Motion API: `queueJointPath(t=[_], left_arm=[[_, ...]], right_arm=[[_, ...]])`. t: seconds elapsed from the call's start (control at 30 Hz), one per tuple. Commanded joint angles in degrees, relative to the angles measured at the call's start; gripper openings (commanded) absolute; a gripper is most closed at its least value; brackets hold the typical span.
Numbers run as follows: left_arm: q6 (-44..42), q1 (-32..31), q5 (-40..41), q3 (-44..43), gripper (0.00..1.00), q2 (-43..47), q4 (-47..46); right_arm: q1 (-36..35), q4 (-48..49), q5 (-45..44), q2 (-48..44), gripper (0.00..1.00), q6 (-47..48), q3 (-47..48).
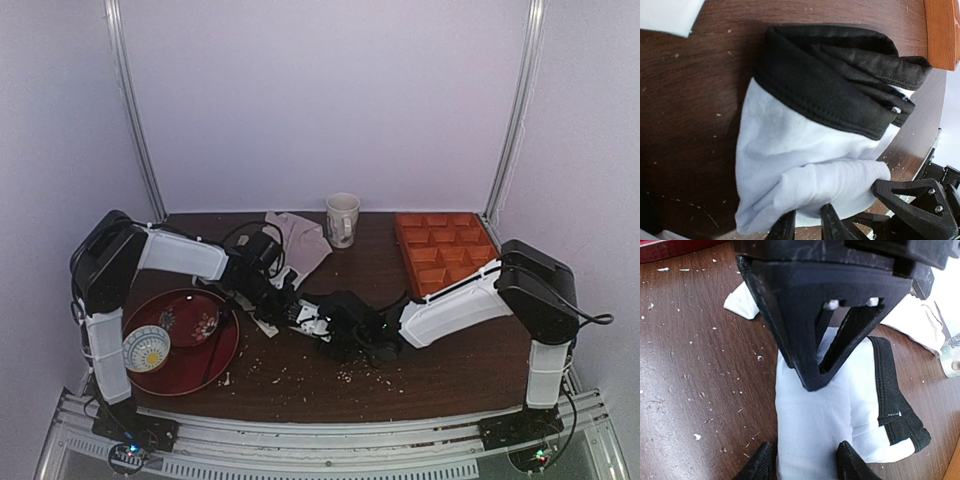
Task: Roll the underwear
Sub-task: Roll the underwear at the center of the board.
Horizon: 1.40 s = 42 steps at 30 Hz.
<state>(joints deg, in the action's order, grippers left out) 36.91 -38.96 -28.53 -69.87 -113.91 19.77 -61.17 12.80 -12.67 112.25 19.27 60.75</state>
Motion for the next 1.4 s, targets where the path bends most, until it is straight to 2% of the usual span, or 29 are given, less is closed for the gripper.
queueJointPath(t=[0.0, 0.27, 0.43, 0.5, 0.63, 0.7, 0.87, 1.13, 1.37], left_arm=[[-0.9, 0.7, 4.7, 1.8, 0.26, -3.2, 6.2], [-1.3, 0.7, 3.7, 1.6, 0.26, -3.3, 6.2], [-1.1, 0.7, 2.7, 1.2, 0.27, -3.4, 6.1], [-1.2, 0.7, 2.6, 1.0, 0.27, -3.4, 6.3], [-1.3, 0.7, 1.8, 0.5, 0.27, -3.6, 6.5], [-1.5, 0.7, 1.7, 0.2, 0.27, -3.8, 6.7], [-1.6, 0.9, 1.5, -0.3, 0.28, -3.8, 7.2], [-1.7, 3.2, 0.6, -0.4, 0.29, 0.1, 8.3], [-1.4, 7.3, 0.1, 1.2, 0.31, 7.0, 9.1]], right_arm=[[0.6, -2.4, -0.6, 2.8, 0.42, 1.0, 0.6], [0.6, -4.9, -1.8, 5.7, 0.42, 1.4, 1.0], [0.7, -5.0, -3.5, 7.6, 0.38, 2.5, 1.1], [0.6, -5.4, -3.5, 8.1, 0.35, 2.3, 1.3], [0.7, -5.5, -3.7, 8.5, 0.21, 1.8, 1.1], [0.6, -5.6, -3.2, 8.5, 0.07, 1.5, 0.8], [0.7, -6.0, -3.0, 9.0, 0.00, 1.2, 1.0], [1.1, -10.1, 2.5, 6.5, 0.00, -2.1, 1.7], [2.3, -14.0, 11.6, 3.4, 0.00, -6.8, 1.9]])
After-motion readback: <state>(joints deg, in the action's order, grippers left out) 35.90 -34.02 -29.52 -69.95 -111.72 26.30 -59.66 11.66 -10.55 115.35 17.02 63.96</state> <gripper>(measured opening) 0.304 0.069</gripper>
